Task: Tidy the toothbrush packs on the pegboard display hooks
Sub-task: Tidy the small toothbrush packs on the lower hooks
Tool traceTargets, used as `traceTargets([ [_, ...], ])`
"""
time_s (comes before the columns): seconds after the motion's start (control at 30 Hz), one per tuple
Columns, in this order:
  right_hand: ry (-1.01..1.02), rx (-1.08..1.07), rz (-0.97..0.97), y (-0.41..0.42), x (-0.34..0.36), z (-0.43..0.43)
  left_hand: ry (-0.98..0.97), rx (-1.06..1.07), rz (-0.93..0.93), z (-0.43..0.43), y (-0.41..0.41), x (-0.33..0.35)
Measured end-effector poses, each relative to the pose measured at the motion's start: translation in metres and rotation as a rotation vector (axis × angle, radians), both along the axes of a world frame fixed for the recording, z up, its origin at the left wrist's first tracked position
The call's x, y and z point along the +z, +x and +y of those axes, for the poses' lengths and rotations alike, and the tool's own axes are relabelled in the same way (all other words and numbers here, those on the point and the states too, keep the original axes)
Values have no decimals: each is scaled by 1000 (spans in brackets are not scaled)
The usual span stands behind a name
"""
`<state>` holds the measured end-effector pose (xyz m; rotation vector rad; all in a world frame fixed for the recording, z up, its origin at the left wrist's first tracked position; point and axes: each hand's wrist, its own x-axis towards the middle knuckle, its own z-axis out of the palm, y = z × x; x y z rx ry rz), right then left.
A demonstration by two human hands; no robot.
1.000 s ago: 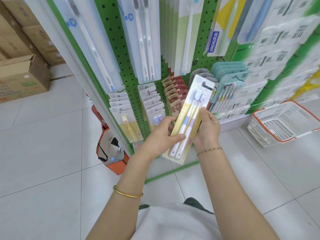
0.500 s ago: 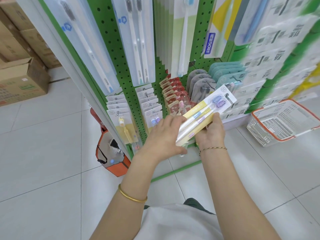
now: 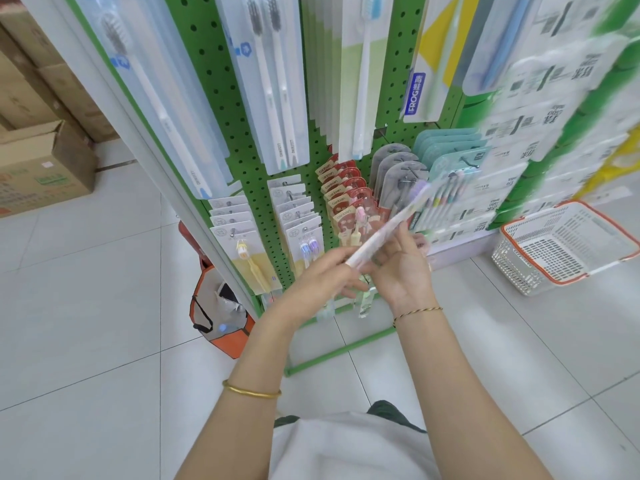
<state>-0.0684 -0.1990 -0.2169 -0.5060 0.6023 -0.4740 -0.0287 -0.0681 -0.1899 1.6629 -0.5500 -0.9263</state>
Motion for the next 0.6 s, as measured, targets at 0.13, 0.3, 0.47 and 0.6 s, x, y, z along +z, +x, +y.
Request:
traceTargets([
  [0.13, -60, -97, -29, -1, 1, 0, 100, 31, 43, 5, 5, -3],
  [0.3, -217, -69, -10, -2, 1, 1, 177, -11, -37, 5, 2, -4],
  [0.47, -425, -31, 44, -4, 6, 2, 145, 80, -66, 3, 1, -6],
  [0.6, -484, 47, -36, -6, 7, 5, 95, 158, -158, 0, 6, -6],
])
